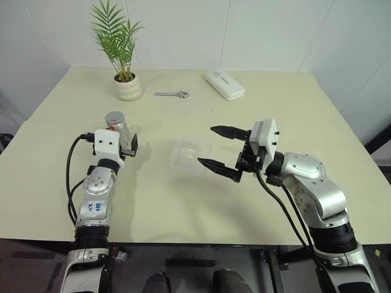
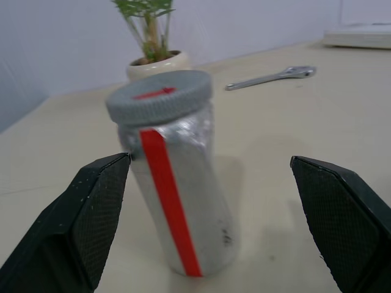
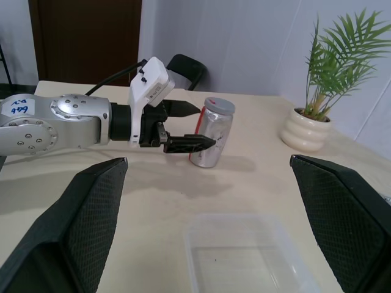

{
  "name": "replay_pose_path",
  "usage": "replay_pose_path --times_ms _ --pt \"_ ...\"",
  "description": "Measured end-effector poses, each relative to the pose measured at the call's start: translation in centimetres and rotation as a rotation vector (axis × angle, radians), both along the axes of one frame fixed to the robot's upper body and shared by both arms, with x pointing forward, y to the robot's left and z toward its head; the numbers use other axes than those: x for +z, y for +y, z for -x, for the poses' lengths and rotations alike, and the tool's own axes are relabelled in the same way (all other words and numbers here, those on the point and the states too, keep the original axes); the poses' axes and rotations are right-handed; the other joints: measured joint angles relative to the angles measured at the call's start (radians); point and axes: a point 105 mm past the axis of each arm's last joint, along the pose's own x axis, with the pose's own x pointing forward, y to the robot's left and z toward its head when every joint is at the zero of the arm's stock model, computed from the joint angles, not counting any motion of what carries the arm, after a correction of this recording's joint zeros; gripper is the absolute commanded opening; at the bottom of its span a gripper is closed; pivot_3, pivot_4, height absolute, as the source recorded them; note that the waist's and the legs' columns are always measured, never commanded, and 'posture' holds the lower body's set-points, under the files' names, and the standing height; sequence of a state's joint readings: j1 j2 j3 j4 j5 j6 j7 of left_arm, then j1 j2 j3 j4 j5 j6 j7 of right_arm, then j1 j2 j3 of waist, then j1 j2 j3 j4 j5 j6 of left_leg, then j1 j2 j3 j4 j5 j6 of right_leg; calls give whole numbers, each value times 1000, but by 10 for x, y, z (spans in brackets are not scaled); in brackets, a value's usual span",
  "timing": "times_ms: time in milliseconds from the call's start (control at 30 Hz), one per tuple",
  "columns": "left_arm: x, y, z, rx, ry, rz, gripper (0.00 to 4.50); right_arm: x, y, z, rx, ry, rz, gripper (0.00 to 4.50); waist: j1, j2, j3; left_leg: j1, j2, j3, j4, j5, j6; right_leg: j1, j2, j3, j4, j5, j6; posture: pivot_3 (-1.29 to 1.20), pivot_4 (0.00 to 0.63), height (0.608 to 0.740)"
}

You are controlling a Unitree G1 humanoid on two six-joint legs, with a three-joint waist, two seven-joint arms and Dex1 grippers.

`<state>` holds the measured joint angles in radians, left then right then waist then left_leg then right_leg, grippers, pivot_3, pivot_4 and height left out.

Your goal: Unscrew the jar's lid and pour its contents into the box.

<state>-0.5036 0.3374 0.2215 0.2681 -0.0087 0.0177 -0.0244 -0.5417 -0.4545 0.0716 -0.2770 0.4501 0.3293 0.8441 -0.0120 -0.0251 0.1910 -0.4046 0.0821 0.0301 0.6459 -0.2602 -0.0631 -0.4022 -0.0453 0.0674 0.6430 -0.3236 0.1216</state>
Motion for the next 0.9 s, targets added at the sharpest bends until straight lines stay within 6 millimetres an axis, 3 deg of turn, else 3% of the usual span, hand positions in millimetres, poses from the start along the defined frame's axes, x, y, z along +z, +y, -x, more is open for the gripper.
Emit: replay_pose_path --times_ms 267,467,900 --pt "-5 -3 -2 -27 10 -3 4468 -4 -2 2 -39 4 -16 4500 7 0 0 0 0 0 0 0 0 0 0 0 1 0 0 0 150 740" --pt "-7 11 -13 -17 39 -22 4468 -6 -5 3 -65 14 -21 4500 9 0 0 0 0 1 0 0 0 0 0 0 1 0 0 0 150 740" --pt "-8 -1 -39 -91 47 7 4468 -7 -6 3 -91 23 -27 4500 9 0 0 0 0 1 -1 0 0 -1 1 0 -1 0 0 0 150 740"
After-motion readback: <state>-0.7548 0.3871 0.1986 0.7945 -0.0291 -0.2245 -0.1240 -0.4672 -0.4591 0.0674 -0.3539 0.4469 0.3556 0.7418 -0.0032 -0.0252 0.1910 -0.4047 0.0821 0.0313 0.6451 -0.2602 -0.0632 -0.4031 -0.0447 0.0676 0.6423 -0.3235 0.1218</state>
